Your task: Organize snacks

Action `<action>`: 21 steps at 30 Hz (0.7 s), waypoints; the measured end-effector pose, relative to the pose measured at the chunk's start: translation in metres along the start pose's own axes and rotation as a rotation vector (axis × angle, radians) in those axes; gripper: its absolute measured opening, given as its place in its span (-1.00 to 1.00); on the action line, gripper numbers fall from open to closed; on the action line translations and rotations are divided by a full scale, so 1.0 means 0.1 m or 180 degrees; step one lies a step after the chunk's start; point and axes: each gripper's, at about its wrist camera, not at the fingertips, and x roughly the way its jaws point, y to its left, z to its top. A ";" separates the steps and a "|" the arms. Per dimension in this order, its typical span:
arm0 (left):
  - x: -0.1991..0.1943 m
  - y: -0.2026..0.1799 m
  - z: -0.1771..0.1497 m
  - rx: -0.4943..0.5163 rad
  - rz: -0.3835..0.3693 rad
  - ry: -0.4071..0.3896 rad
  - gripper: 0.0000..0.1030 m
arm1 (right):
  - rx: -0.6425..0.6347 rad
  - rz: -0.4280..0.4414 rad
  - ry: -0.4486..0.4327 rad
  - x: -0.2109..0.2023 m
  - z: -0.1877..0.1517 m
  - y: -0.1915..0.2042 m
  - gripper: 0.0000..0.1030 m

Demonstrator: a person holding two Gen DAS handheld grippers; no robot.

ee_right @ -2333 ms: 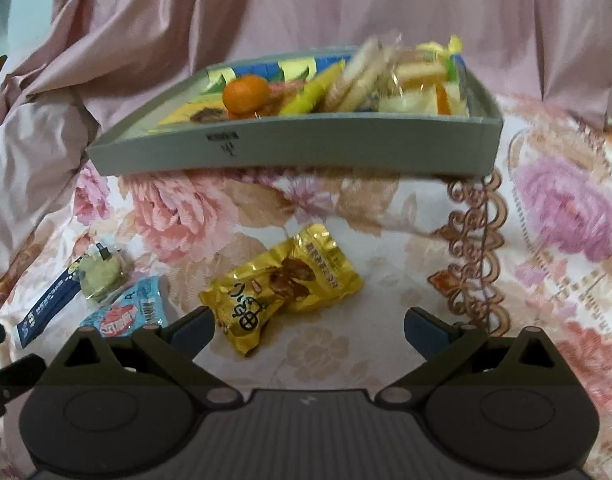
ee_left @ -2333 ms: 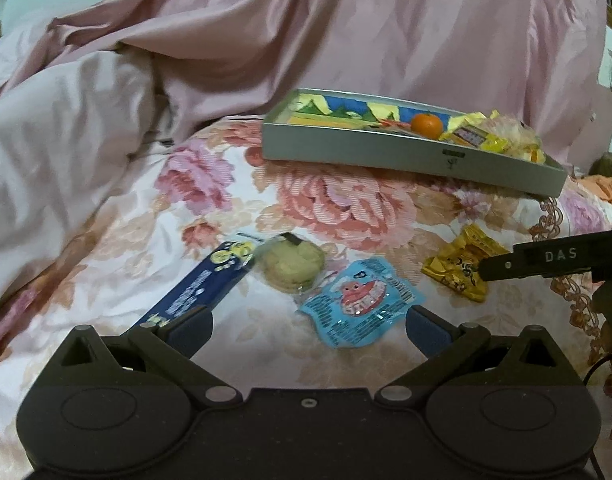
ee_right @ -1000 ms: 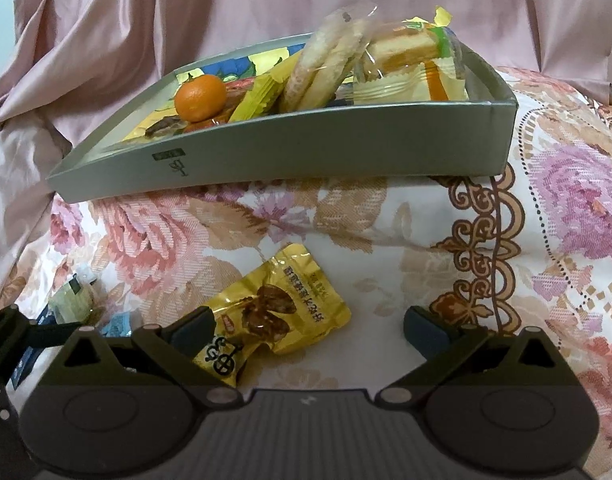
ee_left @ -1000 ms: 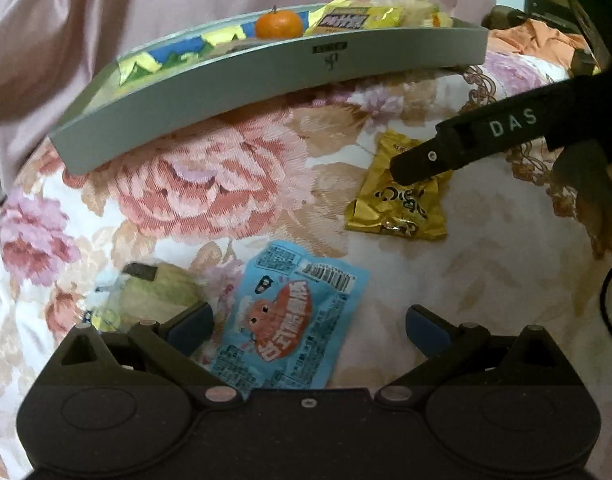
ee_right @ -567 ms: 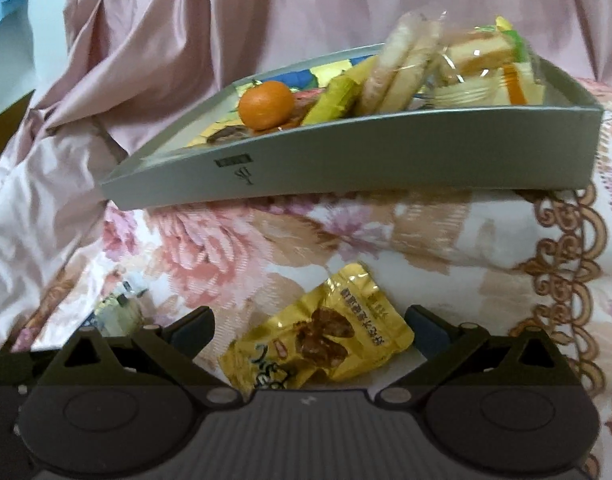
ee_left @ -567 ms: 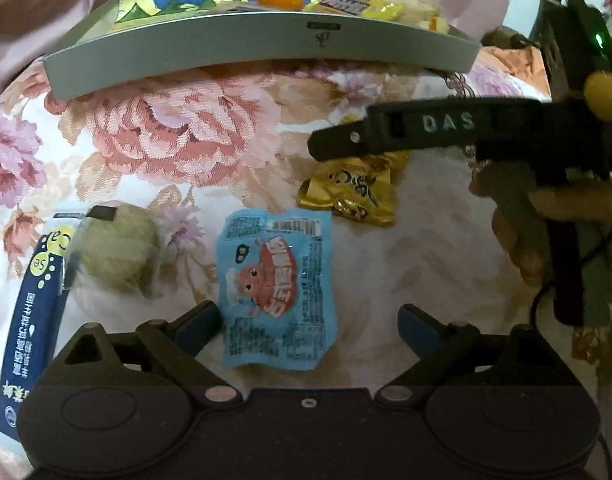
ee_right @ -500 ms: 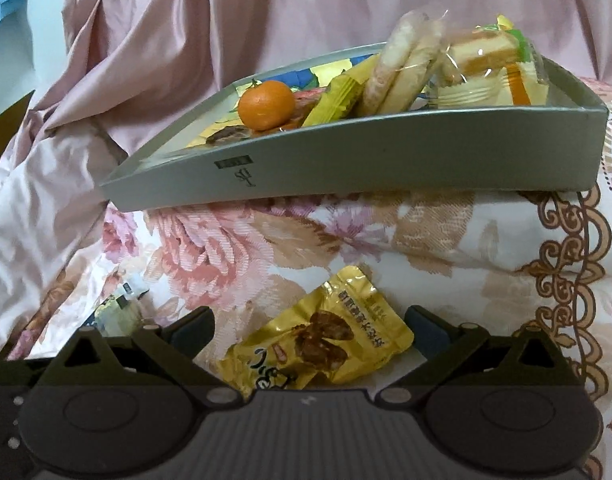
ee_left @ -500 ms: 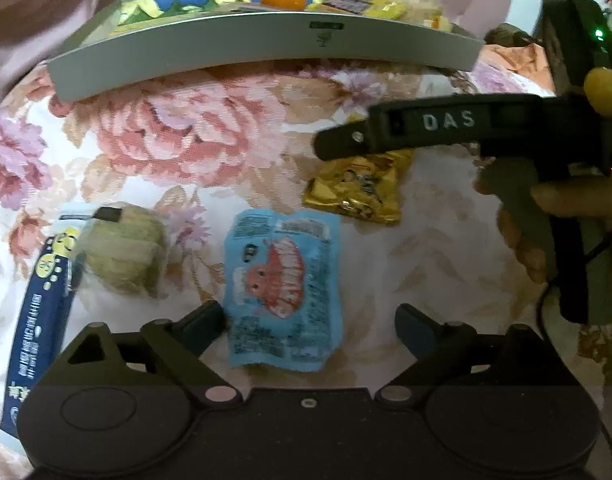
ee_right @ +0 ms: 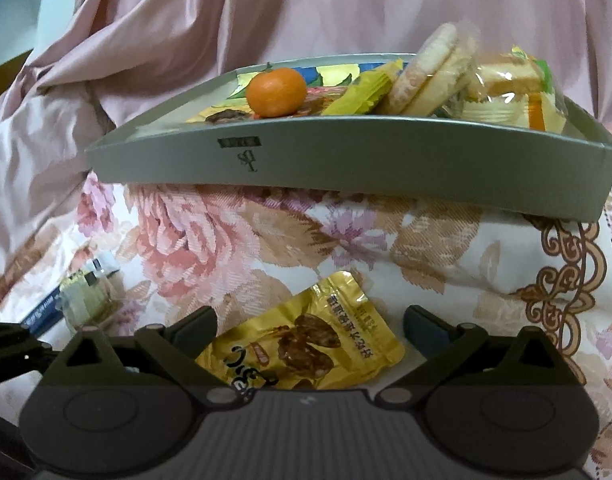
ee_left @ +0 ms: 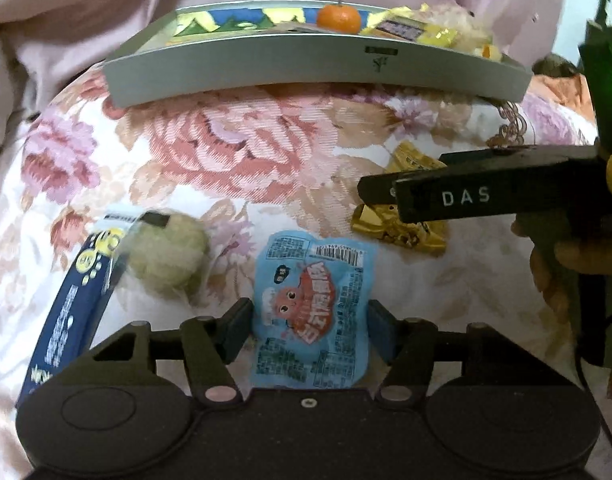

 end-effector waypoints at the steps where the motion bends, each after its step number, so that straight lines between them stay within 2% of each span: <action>1: -0.02 0.01 -0.02 -0.0030 0.0011 -0.0010 0.22 | -0.0040 -0.0002 -0.0005 0.00 -0.01 0.01 0.90; 6: -0.14 0.03 -0.16 -0.0211 0.0091 -0.0021 0.21 | -0.0166 0.0079 -0.0033 -0.02 -0.03 0.04 0.79; 10: -0.26 0.07 -0.32 -0.0381 0.0160 -0.0066 0.21 | -0.0321 0.0211 -0.0006 -0.03 -0.04 0.11 0.78; 13: -0.36 0.07 -0.43 -0.0385 0.0238 -0.0090 0.21 | -0.0510 0.0320 0.0031 -0.03 -0.06 0.20 0.78; 17: -0.49 0.07 -0.57 -0.0343 0.0355 -0.0097 0.21 | -0.0750 0.0597 0.0179 -0.04 -0.09 0.31 0.78; 21: -0.62 0.17 -0.70 -0.0509 0.0409 -0.0143 0.22 | -0.1068 0.0894 0.0374 -0.07 -0.13 0.45 0.79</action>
